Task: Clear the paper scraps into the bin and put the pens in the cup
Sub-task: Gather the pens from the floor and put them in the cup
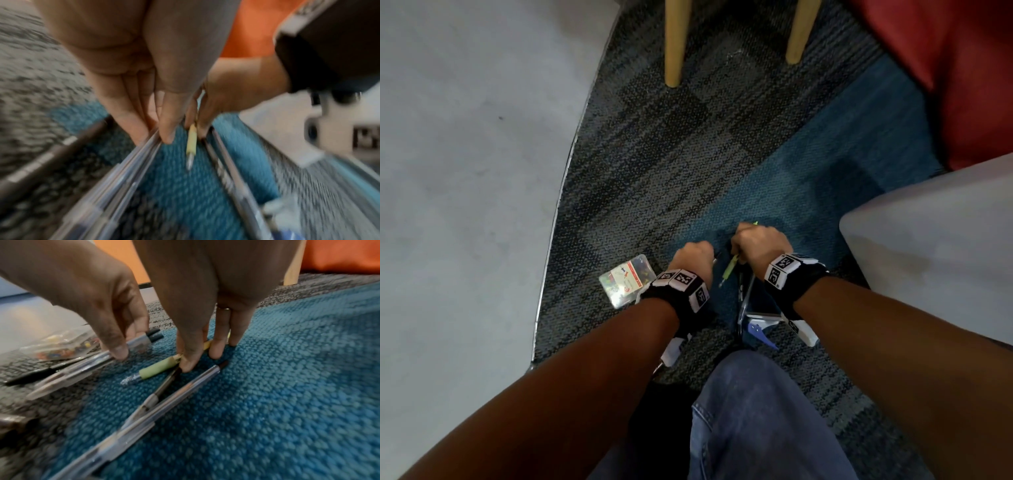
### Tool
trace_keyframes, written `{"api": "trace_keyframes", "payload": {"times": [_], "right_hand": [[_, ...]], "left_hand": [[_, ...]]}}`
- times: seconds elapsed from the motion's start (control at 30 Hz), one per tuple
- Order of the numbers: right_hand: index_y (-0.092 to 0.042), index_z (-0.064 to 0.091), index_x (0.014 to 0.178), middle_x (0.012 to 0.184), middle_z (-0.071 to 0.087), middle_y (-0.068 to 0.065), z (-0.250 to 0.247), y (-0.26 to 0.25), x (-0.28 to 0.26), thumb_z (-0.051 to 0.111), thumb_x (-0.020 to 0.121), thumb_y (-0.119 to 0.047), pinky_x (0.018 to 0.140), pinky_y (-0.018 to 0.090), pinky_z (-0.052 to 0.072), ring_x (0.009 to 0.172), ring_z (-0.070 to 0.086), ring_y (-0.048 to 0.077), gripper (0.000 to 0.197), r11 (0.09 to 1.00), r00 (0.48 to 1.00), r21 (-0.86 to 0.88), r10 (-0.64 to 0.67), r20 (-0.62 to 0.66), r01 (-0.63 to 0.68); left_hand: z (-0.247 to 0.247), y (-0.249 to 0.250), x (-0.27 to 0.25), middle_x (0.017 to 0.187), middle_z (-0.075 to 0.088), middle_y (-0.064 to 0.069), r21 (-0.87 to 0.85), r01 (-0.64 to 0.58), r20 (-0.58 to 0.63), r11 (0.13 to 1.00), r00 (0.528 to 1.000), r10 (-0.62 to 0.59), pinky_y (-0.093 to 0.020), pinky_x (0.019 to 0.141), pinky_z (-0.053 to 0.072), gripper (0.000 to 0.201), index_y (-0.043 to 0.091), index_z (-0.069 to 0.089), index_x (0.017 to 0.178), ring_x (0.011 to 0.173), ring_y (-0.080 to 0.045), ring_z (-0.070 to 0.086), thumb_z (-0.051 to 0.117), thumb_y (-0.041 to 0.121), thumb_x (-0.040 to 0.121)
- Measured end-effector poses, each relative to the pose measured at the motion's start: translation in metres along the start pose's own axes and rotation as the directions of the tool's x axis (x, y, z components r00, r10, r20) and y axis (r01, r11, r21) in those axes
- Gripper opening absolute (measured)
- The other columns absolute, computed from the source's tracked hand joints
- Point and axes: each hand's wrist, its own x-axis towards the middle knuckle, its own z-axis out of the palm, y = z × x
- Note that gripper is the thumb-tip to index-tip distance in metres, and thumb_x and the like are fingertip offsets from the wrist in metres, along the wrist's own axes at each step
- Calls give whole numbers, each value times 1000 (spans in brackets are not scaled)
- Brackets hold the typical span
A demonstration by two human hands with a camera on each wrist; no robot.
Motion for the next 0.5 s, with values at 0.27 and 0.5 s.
{"api": "trace_keyframes", "payload": {"times": [0.27,0.5], "right_hand": [[-21,61,104,112,61,2,-55,-21,-30,52,91,-16,94,42,32,120,43,29,16,983,1000,-182,24,17,-21],[-23,44,85,77,57,6,-175,-39,-88,51,93,-17,64,32,42,70,56,23,12,622,974,769,226,4,-147]], "left_hand": [[-86,3,-76,101,72,-5,-228,-4,-186,974,982,-39,-30,87,51,16,21,74,100,98,-23,65,68,27,85],[-196,51,-154,93,75,6,-280,-216,-403,936,911,89,-5,80,44,16,22,76,98,92,-6,68,67,18,85]]}}
